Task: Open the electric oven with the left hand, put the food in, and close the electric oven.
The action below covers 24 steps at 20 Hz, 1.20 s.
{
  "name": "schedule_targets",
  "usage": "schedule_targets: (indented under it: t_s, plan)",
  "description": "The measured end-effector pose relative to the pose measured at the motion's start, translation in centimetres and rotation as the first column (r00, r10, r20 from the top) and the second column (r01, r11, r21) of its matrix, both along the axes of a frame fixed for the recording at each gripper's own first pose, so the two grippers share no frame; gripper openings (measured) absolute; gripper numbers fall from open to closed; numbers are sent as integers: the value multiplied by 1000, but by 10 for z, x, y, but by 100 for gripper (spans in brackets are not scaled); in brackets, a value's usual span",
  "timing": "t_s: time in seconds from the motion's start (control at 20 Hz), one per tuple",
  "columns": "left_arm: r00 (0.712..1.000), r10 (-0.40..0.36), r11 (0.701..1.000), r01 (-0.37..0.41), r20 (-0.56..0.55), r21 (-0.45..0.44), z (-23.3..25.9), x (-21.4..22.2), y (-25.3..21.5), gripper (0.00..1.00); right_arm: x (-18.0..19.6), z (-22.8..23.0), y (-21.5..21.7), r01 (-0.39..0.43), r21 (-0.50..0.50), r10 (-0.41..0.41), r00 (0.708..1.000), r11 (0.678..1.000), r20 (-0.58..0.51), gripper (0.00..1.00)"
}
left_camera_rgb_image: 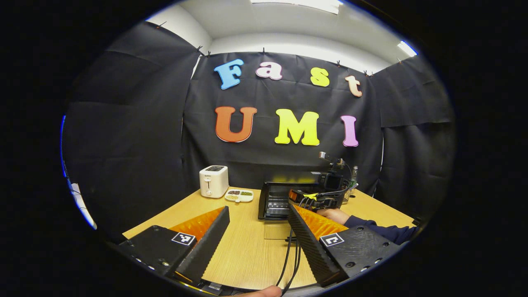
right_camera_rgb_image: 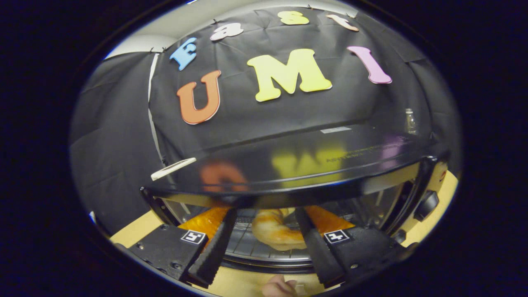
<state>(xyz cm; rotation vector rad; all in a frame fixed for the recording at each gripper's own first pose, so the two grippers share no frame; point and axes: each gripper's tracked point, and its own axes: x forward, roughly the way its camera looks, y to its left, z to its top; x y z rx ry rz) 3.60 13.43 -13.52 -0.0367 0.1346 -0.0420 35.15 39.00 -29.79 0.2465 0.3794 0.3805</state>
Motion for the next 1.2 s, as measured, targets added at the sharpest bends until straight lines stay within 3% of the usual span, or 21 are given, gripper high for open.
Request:
schedule_targets:
  t_s: [0.25,0.65,0.95,1.2]
  plan:
    - [1000,-5,999,4,15,33,4,-11,-8,94,-52,20,-18,-28,29,28,1000,999,8,90]
    - [1000,4,999,-6,26,45,10,-23,-20,94,-153,90,-61,-66,-4,66,988,998,138,93]
    - [999,-34,999,34,7,0,7,-15,-48,94,-229,179,-112,-34,-13,36,943,999,330,94]
    - [998,-51,999,51,-44,10,-13,7,-71,94,-271,206,-160,10,-65,14,937,998,350,95]
